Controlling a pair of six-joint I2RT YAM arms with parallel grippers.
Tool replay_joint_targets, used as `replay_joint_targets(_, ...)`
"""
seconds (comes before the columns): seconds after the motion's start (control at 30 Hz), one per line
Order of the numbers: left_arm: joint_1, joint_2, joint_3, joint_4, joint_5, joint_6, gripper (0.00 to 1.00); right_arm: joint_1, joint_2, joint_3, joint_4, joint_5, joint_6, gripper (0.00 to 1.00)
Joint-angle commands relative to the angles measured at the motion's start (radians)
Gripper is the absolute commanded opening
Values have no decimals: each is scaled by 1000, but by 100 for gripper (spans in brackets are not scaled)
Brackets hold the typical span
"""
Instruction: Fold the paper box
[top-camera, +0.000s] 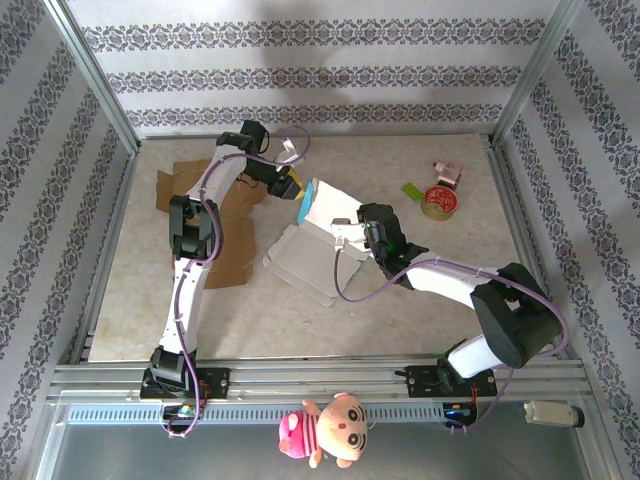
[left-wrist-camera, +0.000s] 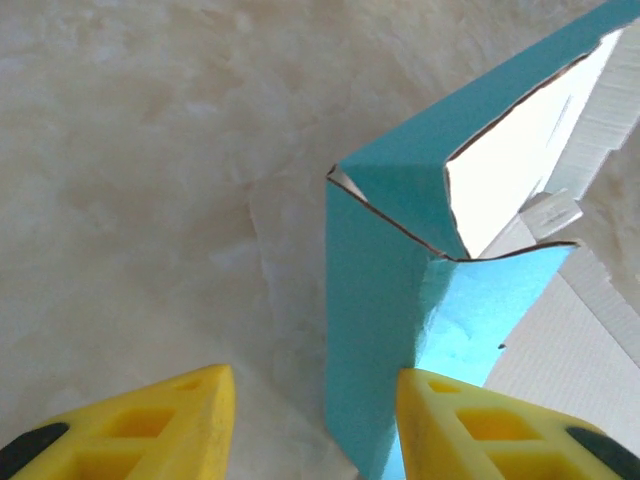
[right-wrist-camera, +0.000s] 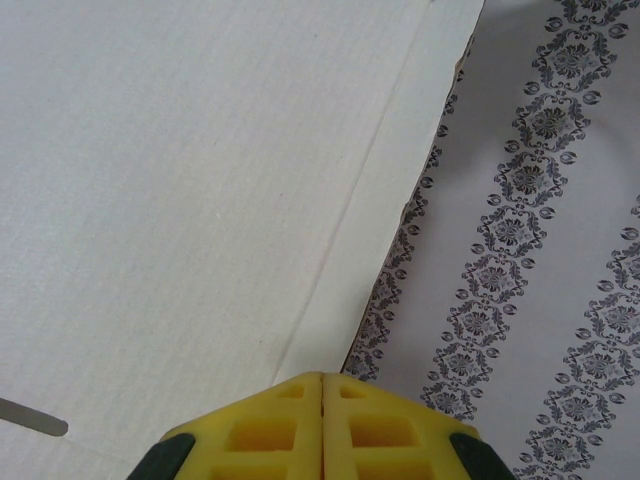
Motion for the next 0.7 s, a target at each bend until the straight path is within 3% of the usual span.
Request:
replay_joint_targets(0.0, -20, 16, 41, -100, 74, 64, 45, 13, 14, 12, 19, -2, -5, 8)
replay_joint_targets(0.17, -20, 16, 45, -113, 74, 68, 42, 13, 17, 17, 19, -2, -7, 8)
replay_joint_targets(0.3, -19, 16, 57, -167, 74, 108, 33, 13, 15, 20, 18, -1, -8, 8)
replay_joint_targets(0.67, -15, 13, 72, -253, 72, 172, 31, 16, 26, 28, 17, -1, -13, 9)
